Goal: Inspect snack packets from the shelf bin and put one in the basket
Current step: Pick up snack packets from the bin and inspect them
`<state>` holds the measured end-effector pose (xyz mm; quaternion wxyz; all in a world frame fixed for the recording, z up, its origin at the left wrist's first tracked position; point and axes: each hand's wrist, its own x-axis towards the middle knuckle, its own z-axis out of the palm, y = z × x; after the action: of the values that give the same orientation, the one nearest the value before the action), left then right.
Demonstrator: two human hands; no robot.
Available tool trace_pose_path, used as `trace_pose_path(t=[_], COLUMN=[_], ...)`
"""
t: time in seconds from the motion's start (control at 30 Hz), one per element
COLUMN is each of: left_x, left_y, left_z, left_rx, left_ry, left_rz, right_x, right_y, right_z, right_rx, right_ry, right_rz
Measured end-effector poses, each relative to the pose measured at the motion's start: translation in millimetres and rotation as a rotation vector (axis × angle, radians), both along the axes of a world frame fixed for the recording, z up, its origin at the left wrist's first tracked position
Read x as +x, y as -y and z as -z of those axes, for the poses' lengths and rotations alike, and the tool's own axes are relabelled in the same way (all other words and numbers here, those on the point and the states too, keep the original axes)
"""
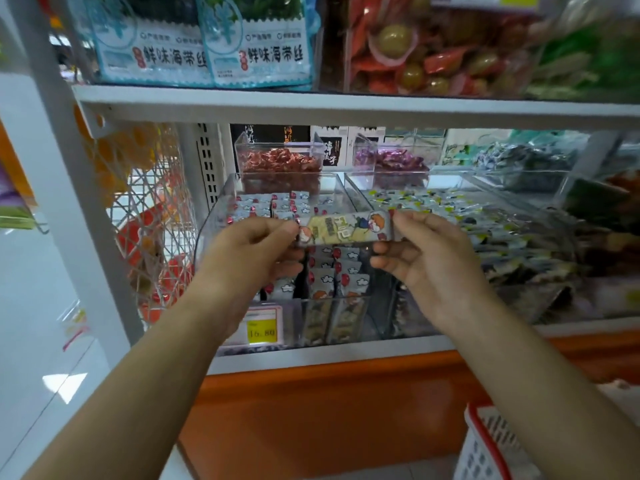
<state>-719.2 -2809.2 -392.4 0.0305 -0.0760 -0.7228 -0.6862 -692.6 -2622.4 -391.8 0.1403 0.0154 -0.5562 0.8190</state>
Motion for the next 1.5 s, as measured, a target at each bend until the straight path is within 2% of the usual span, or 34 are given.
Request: trace_pose_path(t=[0.27,0.4,0.53,0.7,0.87,0.93,1.03,1.23,1.37,1.5], left_x=[-2,-2,-1,0,-1,-1,-1,-1,0,7], left_y=[-5,-5,-3,-4,1,3,6,6,5,3], left_z=[1,-1,-3,-9,-7,-7,-6,-4,-4,-8], left_rx=[0.258,0.289,0.302,0.490,0.379,0.250,0.064,0.075,0.029,-0.010], left_ry=[0.070,0.101,0.091,0.193,0.109,0.033,-0.070,-0.086,-0.140,-0.234], left_rz=[0.089,0.044,0.011,0.071,0.103,0.151,0.112,0.001,-0.060,0.002], right_x=[-3,-5,-6,-7,-9,-9,-9,-10,-8,-7], right_y=[-12,-14,-14,-9,-4,-4,-4,-2,-4,-5], right_z=[3,3,4,4,5,6,7,5,9,8], right_rx=[-0.008,-0.014,-0.041,-0.132,-0.118,-0.130,-0.125,-0.032,0.071,0.117], right_ry=[0.031,0.040,0.043,0.019,0.023,0.036,0.047,-0.024,-0.033,-0.026], right_rz=[-0.128,-0.196,-0.183,-0.117,-0.079,-0.083,-0.080,-0.152,-0.070,0.042])
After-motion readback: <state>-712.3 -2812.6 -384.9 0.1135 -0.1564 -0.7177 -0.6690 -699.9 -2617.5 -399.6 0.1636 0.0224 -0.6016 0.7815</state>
